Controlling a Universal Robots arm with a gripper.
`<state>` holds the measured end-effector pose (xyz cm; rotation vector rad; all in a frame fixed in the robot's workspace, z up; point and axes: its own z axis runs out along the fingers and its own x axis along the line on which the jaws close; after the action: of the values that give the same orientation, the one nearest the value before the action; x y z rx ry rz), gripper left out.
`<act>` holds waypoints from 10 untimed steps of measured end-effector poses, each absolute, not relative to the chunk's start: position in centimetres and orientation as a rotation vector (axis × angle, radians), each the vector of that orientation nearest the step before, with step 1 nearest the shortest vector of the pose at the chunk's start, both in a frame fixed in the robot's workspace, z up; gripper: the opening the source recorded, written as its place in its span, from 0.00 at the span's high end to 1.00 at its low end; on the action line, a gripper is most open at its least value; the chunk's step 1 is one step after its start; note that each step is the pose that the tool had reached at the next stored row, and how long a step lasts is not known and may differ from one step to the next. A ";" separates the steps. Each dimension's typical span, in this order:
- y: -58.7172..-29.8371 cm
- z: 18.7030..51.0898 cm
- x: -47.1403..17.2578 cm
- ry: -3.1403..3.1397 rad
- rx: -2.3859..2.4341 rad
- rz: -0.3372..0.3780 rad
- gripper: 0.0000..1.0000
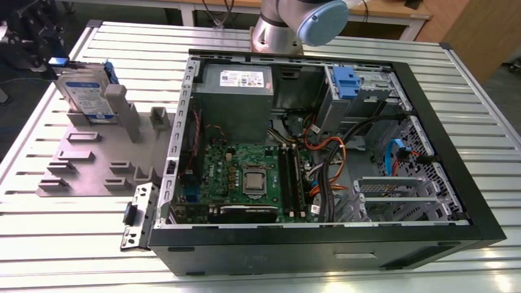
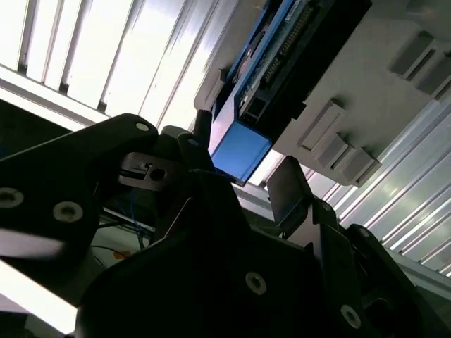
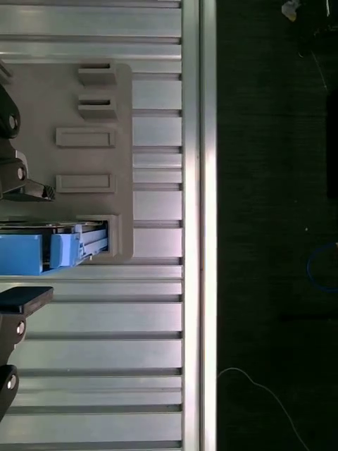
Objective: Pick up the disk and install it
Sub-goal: 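Pick up the disk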
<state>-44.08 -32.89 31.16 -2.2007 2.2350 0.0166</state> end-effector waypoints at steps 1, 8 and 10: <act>-32.9 31.1 -44.1 2.234 -2.200 0.018 0.41; -32.9 30.3 -44.1 2.240 -2.189 0.025 0.41; -32.9 29.9 -44.1 2.240 -2.189 0.026 0.41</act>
<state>-44.07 -32.88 29.91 -2.1888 2.2396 0.0255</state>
